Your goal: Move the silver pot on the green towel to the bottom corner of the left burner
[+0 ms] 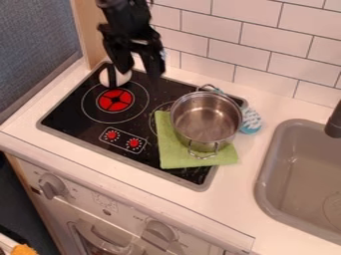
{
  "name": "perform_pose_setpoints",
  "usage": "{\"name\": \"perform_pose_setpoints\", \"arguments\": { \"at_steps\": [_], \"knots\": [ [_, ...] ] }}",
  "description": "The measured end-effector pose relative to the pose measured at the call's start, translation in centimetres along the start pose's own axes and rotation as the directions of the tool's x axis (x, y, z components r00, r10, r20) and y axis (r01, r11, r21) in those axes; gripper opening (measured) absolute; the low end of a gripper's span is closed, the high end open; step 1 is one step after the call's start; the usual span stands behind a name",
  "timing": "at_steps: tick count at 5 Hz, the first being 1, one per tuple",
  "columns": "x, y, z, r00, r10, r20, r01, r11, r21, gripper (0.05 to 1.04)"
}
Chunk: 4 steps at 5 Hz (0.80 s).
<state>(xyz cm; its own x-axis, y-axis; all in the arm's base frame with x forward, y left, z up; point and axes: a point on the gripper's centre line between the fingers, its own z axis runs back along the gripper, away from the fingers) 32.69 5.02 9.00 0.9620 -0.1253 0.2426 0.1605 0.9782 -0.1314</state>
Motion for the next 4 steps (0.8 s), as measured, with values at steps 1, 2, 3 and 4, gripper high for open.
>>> {"name": "perform_pose_setpoints", "arguments": {
  "at_steps": [1, 2, 3, 4],
  "knots": [
    [-1.3, -1.7, -2.1, 0.997, 0.074, -0.021, -0.073, 0.997, 0.022, 1.001],
    [-0.9, -2.6, -3.9, 0.990, 0.138, -0.011, -0.138, 0.989, 0.053, 1.001],
    [-0.2, -3.6, -5.2, 0.991, 0.136, 0.006, -0.136, 0.989, 0.066, 1.001],
    [0.8, -4.1, -5.5, 0.992, 0.129, -0.002, -0.129, 0.990, 0.061, 1.001]
  ]
}}
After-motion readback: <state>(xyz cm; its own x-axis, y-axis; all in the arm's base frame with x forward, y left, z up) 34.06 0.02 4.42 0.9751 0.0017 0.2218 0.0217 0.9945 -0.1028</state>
